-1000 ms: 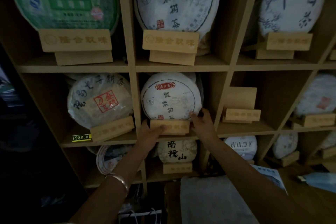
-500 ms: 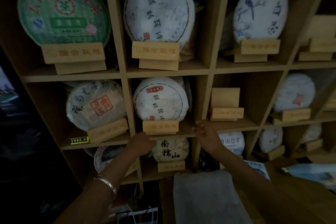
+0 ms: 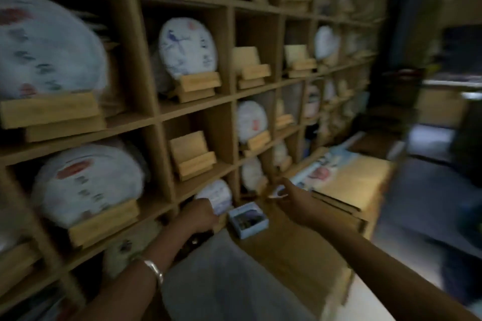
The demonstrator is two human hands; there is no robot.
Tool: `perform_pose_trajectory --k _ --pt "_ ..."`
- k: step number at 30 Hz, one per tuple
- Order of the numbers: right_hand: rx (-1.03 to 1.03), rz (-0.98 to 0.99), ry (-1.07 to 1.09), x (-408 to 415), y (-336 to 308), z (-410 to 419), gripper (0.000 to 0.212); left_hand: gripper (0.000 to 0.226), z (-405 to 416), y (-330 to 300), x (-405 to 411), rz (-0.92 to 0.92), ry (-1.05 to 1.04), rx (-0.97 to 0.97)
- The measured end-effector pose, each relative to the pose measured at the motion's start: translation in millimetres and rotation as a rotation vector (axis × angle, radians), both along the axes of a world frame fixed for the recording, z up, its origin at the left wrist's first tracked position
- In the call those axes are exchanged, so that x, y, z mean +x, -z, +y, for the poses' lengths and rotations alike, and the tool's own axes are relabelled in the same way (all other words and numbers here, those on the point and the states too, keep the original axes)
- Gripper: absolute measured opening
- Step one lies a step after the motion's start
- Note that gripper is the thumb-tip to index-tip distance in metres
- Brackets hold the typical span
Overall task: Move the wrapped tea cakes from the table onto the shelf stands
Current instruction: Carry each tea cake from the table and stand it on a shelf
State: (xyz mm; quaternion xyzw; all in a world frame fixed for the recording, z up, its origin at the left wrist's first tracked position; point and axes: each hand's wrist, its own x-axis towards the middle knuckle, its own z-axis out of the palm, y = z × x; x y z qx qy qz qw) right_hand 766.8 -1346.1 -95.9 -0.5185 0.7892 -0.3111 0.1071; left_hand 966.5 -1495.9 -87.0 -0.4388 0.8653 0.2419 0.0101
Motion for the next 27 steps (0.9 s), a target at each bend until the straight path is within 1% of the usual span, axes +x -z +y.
perform_pose_trajectory --k 2,3,5,7,9,11,12,13,14,15,17,19,22,25,27 --pt "0.039 0.029 0.155 -24.1 5.2 72.3 0.047 0.025 29.9 4.9 -44.6 -0.043 0.149 -0.112" --pt "0.051 0.024 0.244 -33.4 7.4 111.2 0.046 0.022 48.3 8.3 -68.2 -0.045 0.251 -0.117" --pt "0.079 0.012 0.439 -48.5 7.3 190.4 0.044 0.021 92.1 12.6 -117.9 -0.005 0.407 -0.064" --pt "0.101 0.019 0.627 -59.8 1.9 270.4 0.044 0.026 145.9 10.4 -164.7 0.083 0.506 -0.04" --pt "0.102 0.016 0.798 -61.5 -4.9 348.7 0.041 0.008 205.4 8.9 -206.7 0.213 0.608 0.042" --pt "0.107 0.016 0.959 -52.8 -12.5 422.2 0.04 0.022 272.7 5.3 -238.2 0.273 0.764 0.077" --pt "0.112 0.018 1.029 -46.1 -16.8 456.2 0.041 0.016 308.0 0.3 -248.6 0.288 0.847 0.068" --pt "0.117 0.024 1.088 -38.7 -20.6 487.6 0.042 0.017 342.4 -3.2 -257.9 0.315 0.925 0.072" --pt "0.124 0.028 1.14 -31.0 -23.4 517.1 0.043 0.025 377.2 -7.7 -265.8 0.325 0.98 0.082" --pt "0.128 0.027 1.185 -22.3 -25.8 545.3 0.044 0.026 410.7 -9.7 -273.3 0.342 1.036 0.106" --pt "0.117 0.019 1.266 -7.4 -27.2 597.7 0.044 0.018 473.1 -15.3 -282.3 0.322 1.121 0.142" --pt "0.116 0.017 1.342 5.3 -26.0 648.4 0.044 0.026 534.1 -18.2 -288.7 0.263 1.235 0.138" --pt "0.143 0.01 1.389 15.7 -24.4 715.4 0.043 0.034 619.6 -22.5 -295.2 0.205 1.373 0.09" --pt "0.134 -0.015 1.443 23.8 -25.6 792.3 0.047 0.034 713.4 -23.4 -299.1 0.202 1.468 0.079" --pt "0.102 -0.011 1.482 29.8 -25.8 844.9 0.047 0.031 773.2 -24.8 -299.3 0.215 1.529 0.116"
